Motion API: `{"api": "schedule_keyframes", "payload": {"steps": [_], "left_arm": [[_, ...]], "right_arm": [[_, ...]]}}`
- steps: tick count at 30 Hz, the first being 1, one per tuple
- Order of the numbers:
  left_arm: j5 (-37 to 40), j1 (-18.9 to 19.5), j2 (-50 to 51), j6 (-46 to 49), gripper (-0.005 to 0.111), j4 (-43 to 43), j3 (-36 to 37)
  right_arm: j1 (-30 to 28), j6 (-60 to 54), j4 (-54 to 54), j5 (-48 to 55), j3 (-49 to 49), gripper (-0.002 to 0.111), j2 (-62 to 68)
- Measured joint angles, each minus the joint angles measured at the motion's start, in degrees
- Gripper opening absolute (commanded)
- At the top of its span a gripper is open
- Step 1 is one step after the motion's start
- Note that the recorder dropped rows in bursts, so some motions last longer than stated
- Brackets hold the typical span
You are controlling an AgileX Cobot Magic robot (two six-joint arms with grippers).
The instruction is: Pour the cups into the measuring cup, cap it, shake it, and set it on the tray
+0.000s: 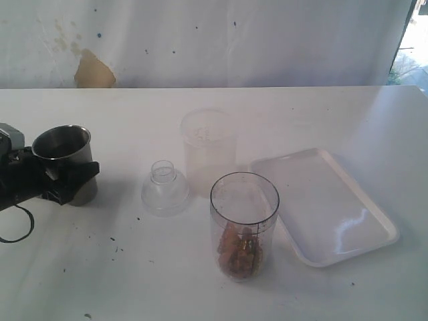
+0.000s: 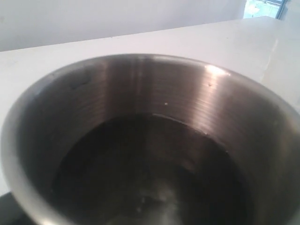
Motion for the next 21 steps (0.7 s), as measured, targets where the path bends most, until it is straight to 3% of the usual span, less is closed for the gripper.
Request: {"api": "schedule_keyframes", "payload": {"steps": [13,21], "left_arm": [[0.97,0.0,-1.79,-0.88,0.0,5.15,-0.21],[1.61,-0.76,-14.37,-6.84,0.0,5.65,-0.21]], "right_arm": [[0.0,0.0,0.0,0.0,0.0,0.0,0.0],[0.0,0.0,0.0,0.0,0.0,0.0,0.0]]}}
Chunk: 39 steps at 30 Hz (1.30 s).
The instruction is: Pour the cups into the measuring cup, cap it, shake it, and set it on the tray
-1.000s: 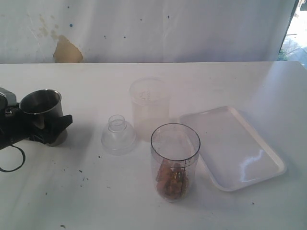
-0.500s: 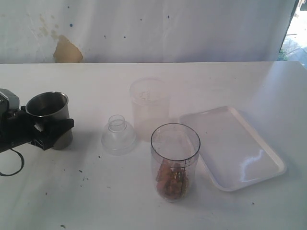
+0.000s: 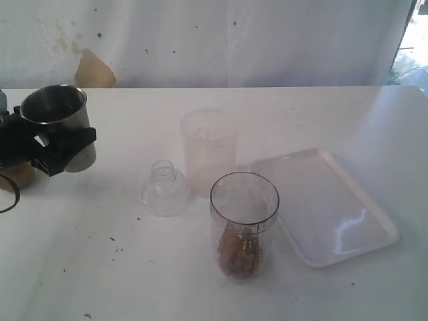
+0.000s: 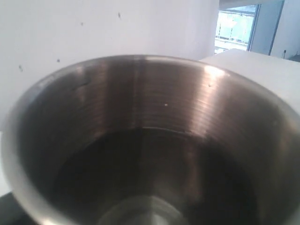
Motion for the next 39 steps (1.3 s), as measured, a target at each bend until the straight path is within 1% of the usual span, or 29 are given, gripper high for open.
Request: {"api": "schedule_keyframes", "payload": {"steps": [5,9,14,21,24,30,35,39], "left_arm": [[-0.1,-4.29,-8.71,-3.68,0.0,0.0,0.1],[0.0,-8.76,-13.88,-8.35,0.0,0.0,0.1],[4.66,-14.57,-16.48,-10.3,0.0,0.0,0.1],[11.28,-22.62,-16.61,-10.51,0.0,-3.02,-0.3],[15.57,-26.08,-16.61,-11.27,0.0,-3.02,-2.64],[21.32,-32.14,-16.61,-12.0,0.0,-3.02,-9.29],[24.01,-35.13,-15.91,-12.0,0.0,-3.02,-13.05],[23.34,-35.69,-11.1,-12.0,0.0,-3.46,-14.19]], "right_arm": [[0.0,0.0,0.0,0.0,0.0,0.0,0.0],[0.0,0.0,0.0,0.0,0.0,0.0,0.0],[0.0,0.0,0.0,0.0,0.0,0.0,0.0],[0.0,0.0,0.0,0.0,0.0,0.0,0.0],[0.0,0.0,0.0,0.0,0.0,0.0,0.0],[0.0,0.0,0.0,0.0,0.0,0.0,0.0],[0.0,0.0,0.0,0.0,0.0,0.0,0.0],[0.0,0.0,0.0,0.0,0.0,0.0,0.0]]}}
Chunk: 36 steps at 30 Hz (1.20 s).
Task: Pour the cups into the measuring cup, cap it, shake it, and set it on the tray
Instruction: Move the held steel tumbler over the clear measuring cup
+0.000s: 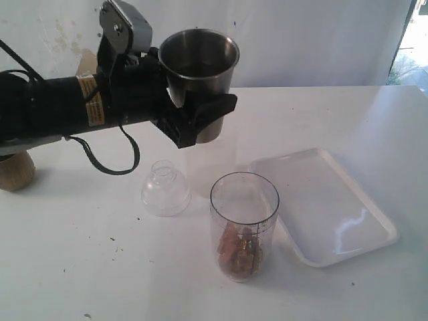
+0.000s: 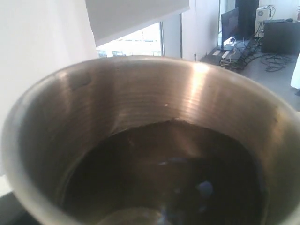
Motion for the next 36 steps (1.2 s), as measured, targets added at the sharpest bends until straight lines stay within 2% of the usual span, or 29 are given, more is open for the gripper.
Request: {"api": "schedule_keyframes", "payload": {"steps": [4,12,16,20,28,36], "left_arm": [[-0.65,0.0,4.11,0.44,0.0,0.0,0.0],[-6.39,0.0,4.91,8.11,0.0,0.12,0.0],[-6.39,0.0,4.91,13.22,0.0,0.24,0.0],[-6.27,-0.33,4.91,14.14,0.0,0.24,0.0],[-2.33,-4.37,4.91,20.88,0.0,-0.44,0.0],[-1.02,-4.53,4.91,29.01,0.0,-2.05,0.0]], "right_arm": [[0.0,0.0,0.0,0.0,0.0,0.0,0.0],[0.0,0.0,0.0,0.0,0.0,0.0,0.0],[0.0,0.0,0.0,0.0,0.0,0.0,0.0],[0.0,0.0,0.0,0.0,0.0,0.0,0.0],[0.0,0.0,0.0,0.0,0.0,0.0,0.0],[0.0,0.0,0.0,0.0,0.0,0.0,0.0]]}}
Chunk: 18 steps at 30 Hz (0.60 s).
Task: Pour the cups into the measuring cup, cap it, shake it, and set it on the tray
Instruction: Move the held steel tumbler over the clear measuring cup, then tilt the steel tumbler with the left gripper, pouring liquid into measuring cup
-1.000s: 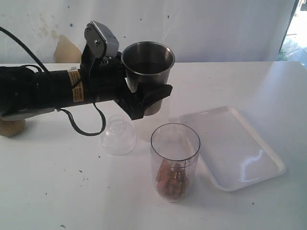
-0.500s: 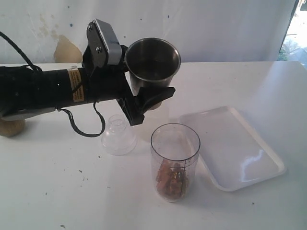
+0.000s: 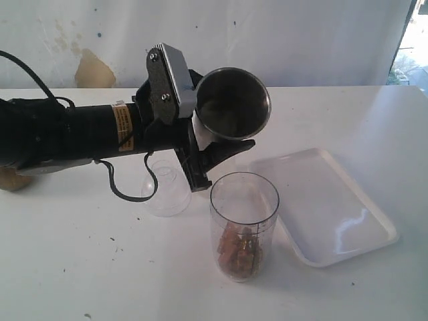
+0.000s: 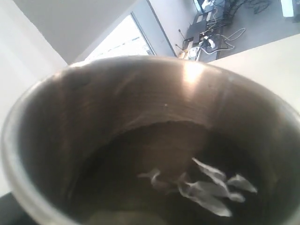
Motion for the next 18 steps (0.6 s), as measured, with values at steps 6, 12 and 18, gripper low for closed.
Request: {"api": "schedule_keyframes", "payload": {"steps": [6,12,18], "left_arm": [[0.0,0.0,0.0,6.53,0.0,0.0,0.0],[0.0,0.0,0.0,13.04,0.0,-0.1,0.0],[0.0,0.0,0.0,15.0,0.0,-0.36,0.0]], "right_arm": [[0.0,0.0,0.0,0.0,0.0,0.0,0.0],[0.0,0.0,0.0,0.0,0.0,0.0,0.0],[0.0,0.0,0.0,0.0,0.0,0.0,0.0]]}}
